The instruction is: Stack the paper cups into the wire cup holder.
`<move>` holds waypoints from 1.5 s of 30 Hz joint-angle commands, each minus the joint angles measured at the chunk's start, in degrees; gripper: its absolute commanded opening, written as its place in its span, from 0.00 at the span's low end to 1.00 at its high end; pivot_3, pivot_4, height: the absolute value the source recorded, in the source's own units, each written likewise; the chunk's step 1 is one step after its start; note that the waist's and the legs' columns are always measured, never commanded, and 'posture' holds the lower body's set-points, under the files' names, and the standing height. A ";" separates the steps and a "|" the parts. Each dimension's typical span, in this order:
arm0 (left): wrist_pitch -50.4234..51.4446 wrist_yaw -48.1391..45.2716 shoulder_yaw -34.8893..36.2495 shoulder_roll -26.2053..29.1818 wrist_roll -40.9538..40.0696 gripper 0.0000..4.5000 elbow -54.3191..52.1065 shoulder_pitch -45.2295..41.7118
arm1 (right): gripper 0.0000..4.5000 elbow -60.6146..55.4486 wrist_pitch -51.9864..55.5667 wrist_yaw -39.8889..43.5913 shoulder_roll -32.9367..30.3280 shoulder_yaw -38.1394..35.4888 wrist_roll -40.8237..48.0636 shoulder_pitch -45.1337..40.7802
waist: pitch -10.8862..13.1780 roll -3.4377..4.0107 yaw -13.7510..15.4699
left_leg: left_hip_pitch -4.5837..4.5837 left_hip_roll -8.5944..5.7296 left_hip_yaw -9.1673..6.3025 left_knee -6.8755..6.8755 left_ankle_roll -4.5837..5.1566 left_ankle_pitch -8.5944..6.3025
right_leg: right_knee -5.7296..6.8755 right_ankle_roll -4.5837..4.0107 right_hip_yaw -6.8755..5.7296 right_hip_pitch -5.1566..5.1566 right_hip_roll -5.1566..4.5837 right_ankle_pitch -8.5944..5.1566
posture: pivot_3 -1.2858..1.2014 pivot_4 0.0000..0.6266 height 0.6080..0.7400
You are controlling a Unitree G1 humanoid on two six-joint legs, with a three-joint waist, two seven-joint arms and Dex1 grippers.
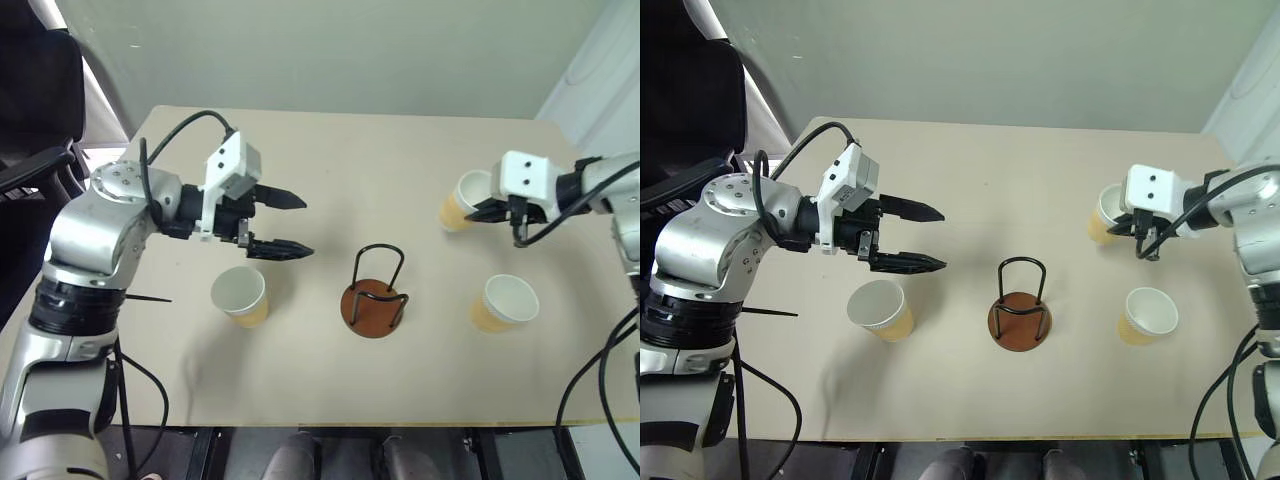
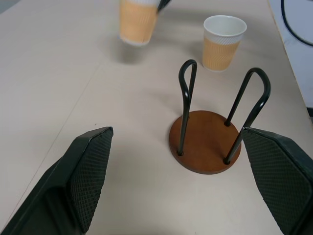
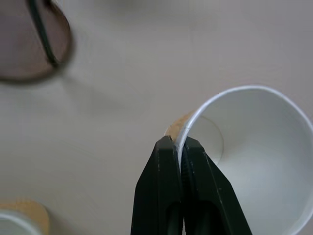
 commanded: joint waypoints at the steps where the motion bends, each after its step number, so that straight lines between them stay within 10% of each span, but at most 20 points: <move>1: -1.19 0.09 2.19 1.07 -0.21 1.00 -1.18 0.23 | 0.00 -15.39 8.30 2.10 -3.86 -5.24 6.92 0.60 | 0.00 0.00 -0.05 | 0.00 0.00 0.00 -0.01 0.00 0.00 | -0.02 0.00 0.00 0.01 0.00 0.00 | 0.52 0.24 1.00; 11: -2.22 0.21 1.07 -0.08 0.41 1.00 0.48 -0.54 | 0.00 -36.53 23.16 0.47 -6.41 -4.18 18.89 -2.61 | 0.00 0.00 -0.10 | 0.06 -0.01 -0.04 0.08 0.01 0.01 | -0.13 0.01 0.01 -0.01 0.00 0.00 | 0.52 0.24 1.00; 38: -2.46 0.71 1.23 0.02 1.31 1.00 -0.12 0.44 | 0.00 -37.18 19.33 -1.14 -3.59 3.67 18.81 -0.22 | 0.00 -0.01 -0.22 | 0.11 -0.01 -0.05 0.14 0.08 0.05 | -0.05 0.01 0.01 0.00 0.00 0.00 | 0.52 0.24 1.00; 45: -2.63 1.47 1.37 0.05 1.40 1.00 -0.43 0.67 | 0.43 -36.64 21.54 -3.16 -1.79 3.05 19.69 -1.92 | -0.01 -0.01 -0.33 | 0.11 -0.01 -0.05 0.15 0.10 0.05 | -0.04 0.01 0.01 -0.01 0.01 0.00 | 0.52 0.24 1.00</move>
